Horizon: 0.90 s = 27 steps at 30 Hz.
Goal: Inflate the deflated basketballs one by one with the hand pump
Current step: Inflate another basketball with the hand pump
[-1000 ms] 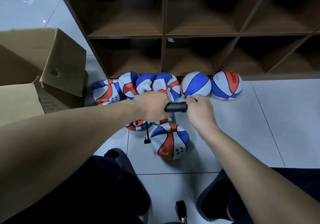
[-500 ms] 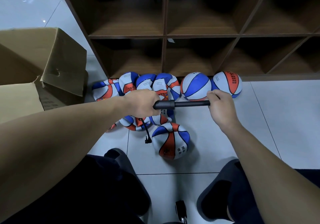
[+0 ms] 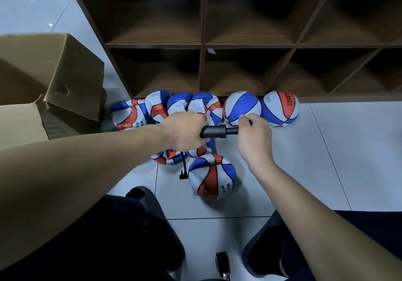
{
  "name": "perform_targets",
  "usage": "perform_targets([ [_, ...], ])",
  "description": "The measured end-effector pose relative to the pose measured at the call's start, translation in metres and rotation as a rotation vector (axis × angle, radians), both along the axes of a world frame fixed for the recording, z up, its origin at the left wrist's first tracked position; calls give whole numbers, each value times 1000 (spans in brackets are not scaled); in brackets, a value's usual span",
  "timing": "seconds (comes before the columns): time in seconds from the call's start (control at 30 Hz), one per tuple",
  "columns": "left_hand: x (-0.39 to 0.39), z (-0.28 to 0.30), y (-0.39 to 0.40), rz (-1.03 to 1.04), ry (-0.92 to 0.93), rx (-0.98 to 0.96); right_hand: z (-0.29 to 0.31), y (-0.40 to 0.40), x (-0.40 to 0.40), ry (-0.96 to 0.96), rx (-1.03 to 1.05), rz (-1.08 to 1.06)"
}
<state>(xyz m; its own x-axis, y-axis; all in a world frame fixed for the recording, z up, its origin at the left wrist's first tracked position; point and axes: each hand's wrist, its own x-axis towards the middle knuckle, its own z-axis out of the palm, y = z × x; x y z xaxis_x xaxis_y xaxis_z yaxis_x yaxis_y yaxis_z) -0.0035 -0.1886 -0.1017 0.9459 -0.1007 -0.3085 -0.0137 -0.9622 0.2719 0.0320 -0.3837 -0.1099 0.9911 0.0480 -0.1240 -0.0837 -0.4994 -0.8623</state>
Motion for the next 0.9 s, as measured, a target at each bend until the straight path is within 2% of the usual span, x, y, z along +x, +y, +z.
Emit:
perform_targets([
  [0.4,4,-2,-3,-68,16,6,-6,5,-9,39,2,98],
  [0.53,2,-5,10,-58,63,11,-8,-8,2,86,-14,30],
  [0.7,4,-12,40,-7,144,1,-5,-30,20,168,84,-124],
  [0.9,1,-13,36,-17,116,40,-6,-23,13,102,60,-144],
])
